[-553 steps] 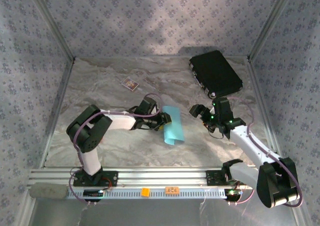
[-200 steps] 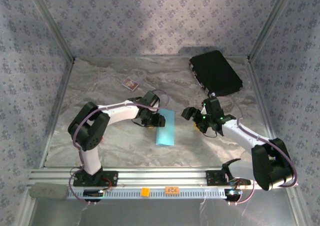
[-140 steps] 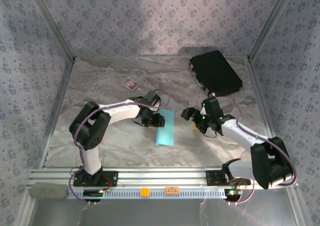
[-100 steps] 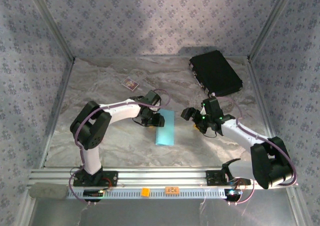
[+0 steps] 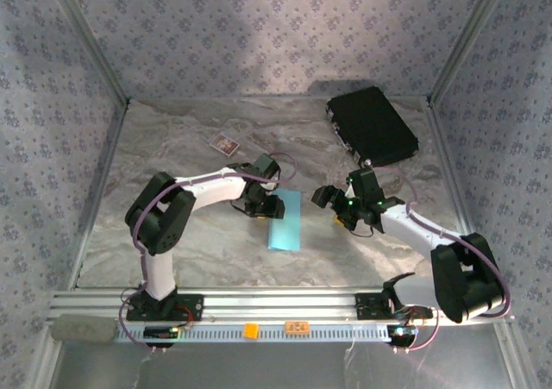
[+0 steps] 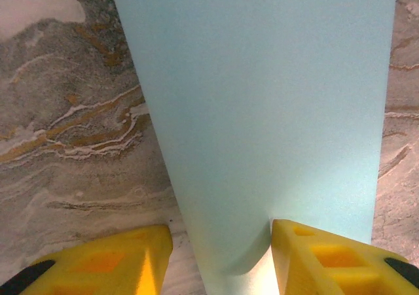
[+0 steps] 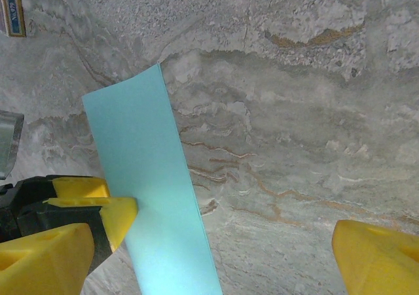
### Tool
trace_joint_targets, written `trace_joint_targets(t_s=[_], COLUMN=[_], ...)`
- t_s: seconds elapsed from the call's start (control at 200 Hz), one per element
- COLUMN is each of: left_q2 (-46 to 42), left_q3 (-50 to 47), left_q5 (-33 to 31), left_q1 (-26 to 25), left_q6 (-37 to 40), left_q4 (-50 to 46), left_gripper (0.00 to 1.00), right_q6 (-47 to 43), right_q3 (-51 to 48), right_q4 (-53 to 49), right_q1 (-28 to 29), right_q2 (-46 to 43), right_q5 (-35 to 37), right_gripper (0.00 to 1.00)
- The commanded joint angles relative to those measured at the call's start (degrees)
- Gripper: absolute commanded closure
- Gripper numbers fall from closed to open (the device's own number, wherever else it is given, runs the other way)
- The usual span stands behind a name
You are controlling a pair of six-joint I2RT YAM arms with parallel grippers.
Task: Fold a paper plane with a square sheet of paper (pick it up from the middle)
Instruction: First fold the square sheet of paper in half at the center of the table, then hold the square sheet of paper at the center of the table.
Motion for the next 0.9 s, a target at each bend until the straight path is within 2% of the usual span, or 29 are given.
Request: trace_joint_targets(t_s=[0.0, 0.894], left_q2=[3.36, 4.07], left_q3=[0.06, 0.58], left_q5=[-5.77, -6.62], left_q1=[0.67, 0.62], left_q6=[1.74, 1.30], left_q4=[-1.49, -0.90], left_gripper=[0.53, 0.53], right_q6=[-0.21, -0.29], right_q3=[1.56, 1.76], right_q4=[-0.11, 0.64], right_q1=[0.50, 1.05], right_q2=[0.82, 1.43], right_q5=[-0.03, -0.39], right_gripper=[0.04, 0.05])
